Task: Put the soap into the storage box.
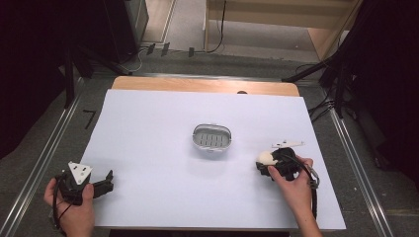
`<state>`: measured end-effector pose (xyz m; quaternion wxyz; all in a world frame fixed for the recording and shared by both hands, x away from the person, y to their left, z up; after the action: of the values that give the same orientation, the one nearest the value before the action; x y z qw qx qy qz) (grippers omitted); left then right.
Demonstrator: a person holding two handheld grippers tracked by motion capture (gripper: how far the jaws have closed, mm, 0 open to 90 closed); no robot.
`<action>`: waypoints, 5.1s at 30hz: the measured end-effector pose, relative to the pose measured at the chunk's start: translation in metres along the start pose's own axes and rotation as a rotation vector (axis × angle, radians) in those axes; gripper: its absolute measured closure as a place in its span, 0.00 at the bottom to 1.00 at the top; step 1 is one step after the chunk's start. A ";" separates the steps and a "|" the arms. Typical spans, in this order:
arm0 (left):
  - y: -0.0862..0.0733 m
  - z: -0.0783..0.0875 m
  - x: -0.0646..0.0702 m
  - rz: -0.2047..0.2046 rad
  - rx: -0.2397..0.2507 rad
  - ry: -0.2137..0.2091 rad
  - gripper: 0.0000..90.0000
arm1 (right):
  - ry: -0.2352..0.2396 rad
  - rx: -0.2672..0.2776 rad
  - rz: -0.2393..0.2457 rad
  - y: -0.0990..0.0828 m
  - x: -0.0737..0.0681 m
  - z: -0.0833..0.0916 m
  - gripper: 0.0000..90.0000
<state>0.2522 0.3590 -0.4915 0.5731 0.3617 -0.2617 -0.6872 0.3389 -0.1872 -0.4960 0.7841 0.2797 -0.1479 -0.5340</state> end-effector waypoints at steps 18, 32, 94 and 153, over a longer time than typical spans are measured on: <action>0.000 0.000 0.000 0.003 0.000 -0.002 0.00 | 0.004 0.024 0.035 0.019 -0.004 0.015 0.27; 0.000 0.000 0.000 0.003 0.001 -0.005 0.00 | 0.008 0.033 0.061 0.035 -0.010 0.020 0.27; 0.000 0.000 -0.001 0.016 -0.004 -0.013 0.00 | 0.076 0.058 0.158 0.084 -0.067 0.011 0.27; 0.000 -0.001 -0.002 0.021 -0.008 -0.017 0.00 | 0.133 0.045 0.180 0.124 -0.123 -0.023 0.27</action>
<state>0.2532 0.3610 -0.4918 0.5795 0.3508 -0.2678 -0.6852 0.3970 -0.0337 -0.4327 0.8305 0.3175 -0.1321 -0.4382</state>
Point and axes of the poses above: each handheld gripper's, and its own axes: z roughly backward along the jaws, y roughly out of its top, x roughly to its right, the point moved 4 cm from there along -z, roughly forward along the jaws, and after that the axes turned 3 degrees about -y, right-handed, at the moved point
